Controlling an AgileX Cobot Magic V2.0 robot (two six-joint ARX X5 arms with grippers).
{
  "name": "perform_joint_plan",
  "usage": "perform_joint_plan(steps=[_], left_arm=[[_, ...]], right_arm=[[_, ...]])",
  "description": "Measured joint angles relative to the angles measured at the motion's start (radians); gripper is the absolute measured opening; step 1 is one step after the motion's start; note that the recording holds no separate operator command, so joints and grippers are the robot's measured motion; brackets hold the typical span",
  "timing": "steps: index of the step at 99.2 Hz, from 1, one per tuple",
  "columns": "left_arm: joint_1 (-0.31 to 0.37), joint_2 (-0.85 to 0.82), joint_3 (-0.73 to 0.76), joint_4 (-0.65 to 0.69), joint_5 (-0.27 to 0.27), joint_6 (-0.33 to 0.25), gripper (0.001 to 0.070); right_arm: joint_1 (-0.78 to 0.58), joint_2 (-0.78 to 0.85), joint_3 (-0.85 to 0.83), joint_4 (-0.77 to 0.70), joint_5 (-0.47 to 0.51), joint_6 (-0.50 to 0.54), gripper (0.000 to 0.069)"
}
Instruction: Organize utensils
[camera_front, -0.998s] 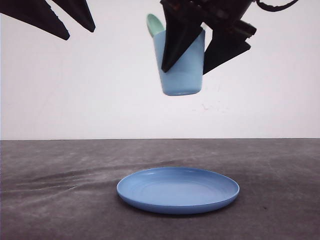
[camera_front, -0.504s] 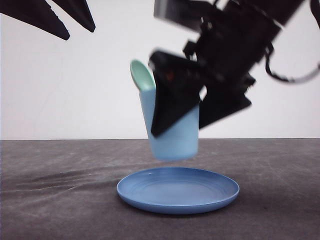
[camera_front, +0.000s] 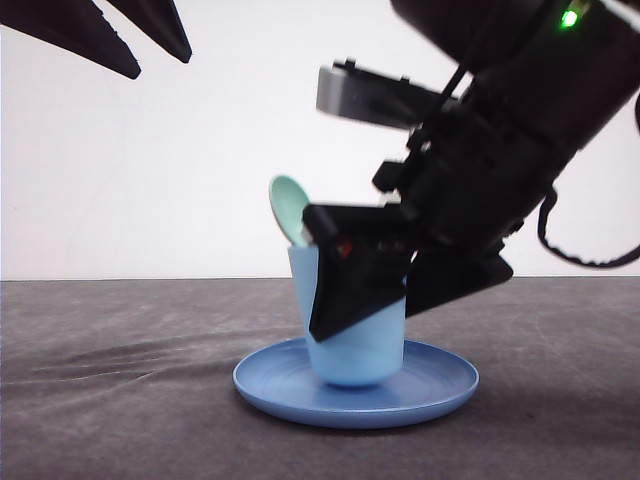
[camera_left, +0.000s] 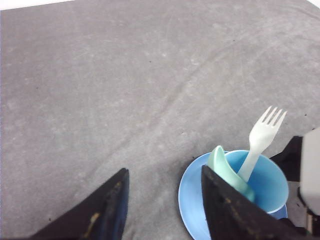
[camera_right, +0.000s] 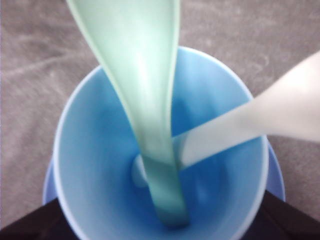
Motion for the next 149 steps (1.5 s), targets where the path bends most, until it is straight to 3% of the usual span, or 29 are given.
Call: perform_joint_plan(steps=[25, 41, 52, 72, 96, 121, 149], left_arm=[[0.000, 0.000, 0.000, 0.000, 0.000, 0.000, 0.0271], [0.000, 0.000, 0.000, 0.000, 0.000, 0.000, 0.0271], [0.000, 0.000, 0.000, 0.000, 0.000, 0.000, 0.0271], [0.000, 0.000, 0.000, 0.000, 0.000, 0.000, 0.0271], [0.000, 0.000, 0.000, 0.000, 0.000, 0.000, 0.0271], [0.000, 0.000, 0.000, 0.000, 0.000, 0.000, 0.0271], [0.000, 0.000, 0.000, 0.000, 0.000, -0.019, 0.0271]], right_arm=[[0.000, 0.006, 0.000, 0.010, -0.002, 0.000, 0.0420], [0.000, 0.006, 0.000, -0.008, -0.003, 0.008, 0.0571], [0.000, -0.003, 0.000, -0.050, -0.003, 0.021, 0.0607], [0.000, -0.114, 0.000, -0.179, -0.004, 0.023, 0.0617], [0.000, -0.363, 0.000, -0.375, 0.000, 0.023, 0.0617], [-0.011, -0.622, 0.089, -0.426, 0.089, 0.024, 0.0617], [-0.061, -0.679, 0.225, -0.515, 0.107, 0.022, 0.0617]])
